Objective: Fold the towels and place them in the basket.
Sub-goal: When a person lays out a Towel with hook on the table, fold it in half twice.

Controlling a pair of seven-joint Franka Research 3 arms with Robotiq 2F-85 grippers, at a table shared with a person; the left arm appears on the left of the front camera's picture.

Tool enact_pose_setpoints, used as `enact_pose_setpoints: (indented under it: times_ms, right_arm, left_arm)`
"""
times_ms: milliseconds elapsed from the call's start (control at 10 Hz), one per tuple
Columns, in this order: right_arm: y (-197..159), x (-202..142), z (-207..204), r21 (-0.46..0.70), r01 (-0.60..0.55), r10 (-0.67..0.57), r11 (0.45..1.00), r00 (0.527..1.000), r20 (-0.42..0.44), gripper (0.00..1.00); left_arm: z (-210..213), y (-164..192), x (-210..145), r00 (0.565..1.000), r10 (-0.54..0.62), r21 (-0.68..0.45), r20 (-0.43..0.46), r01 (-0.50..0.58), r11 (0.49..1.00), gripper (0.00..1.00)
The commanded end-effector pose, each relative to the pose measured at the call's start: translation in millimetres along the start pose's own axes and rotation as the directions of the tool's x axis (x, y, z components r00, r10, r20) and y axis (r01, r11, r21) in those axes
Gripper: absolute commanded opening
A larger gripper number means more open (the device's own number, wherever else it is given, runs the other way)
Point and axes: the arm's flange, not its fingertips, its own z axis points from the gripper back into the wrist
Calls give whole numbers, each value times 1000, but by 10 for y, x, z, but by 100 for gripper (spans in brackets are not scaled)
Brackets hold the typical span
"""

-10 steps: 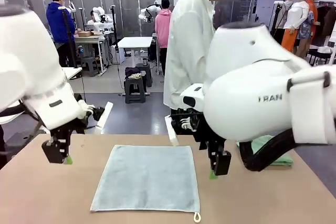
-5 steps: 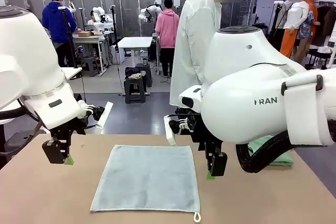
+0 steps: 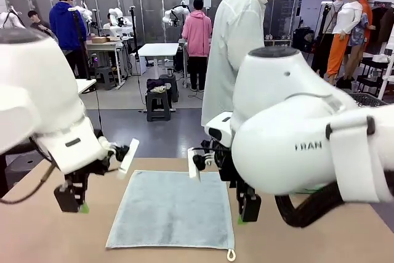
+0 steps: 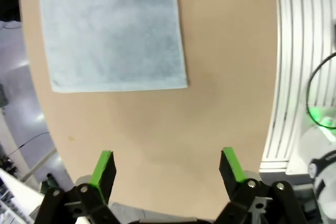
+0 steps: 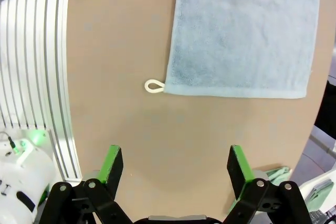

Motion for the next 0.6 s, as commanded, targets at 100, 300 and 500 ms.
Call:
enact_pose_setpoints:
  times_ms: [100, 300, 500]
  right_arm:
    - [51, 95, -457, 33, 92, -93, 995, 995, 28, 100]
    - [-12, 159, -752, 75, 93, -97, 993, 994, 45, 100]
    - [-143, 217, -1053, 82, 119, -120, 990, 993, 16, 100]
  left_arm:
    - [-539, -58, 193, 999, 33, -66, 26, -31, 997, 100]
    - [-888, -66, 258, 997, 46, -82, 62, -41, 996, 100]
    - [-1189, -16, 249, 995, 61, -82, 85, -54, 995, 100]
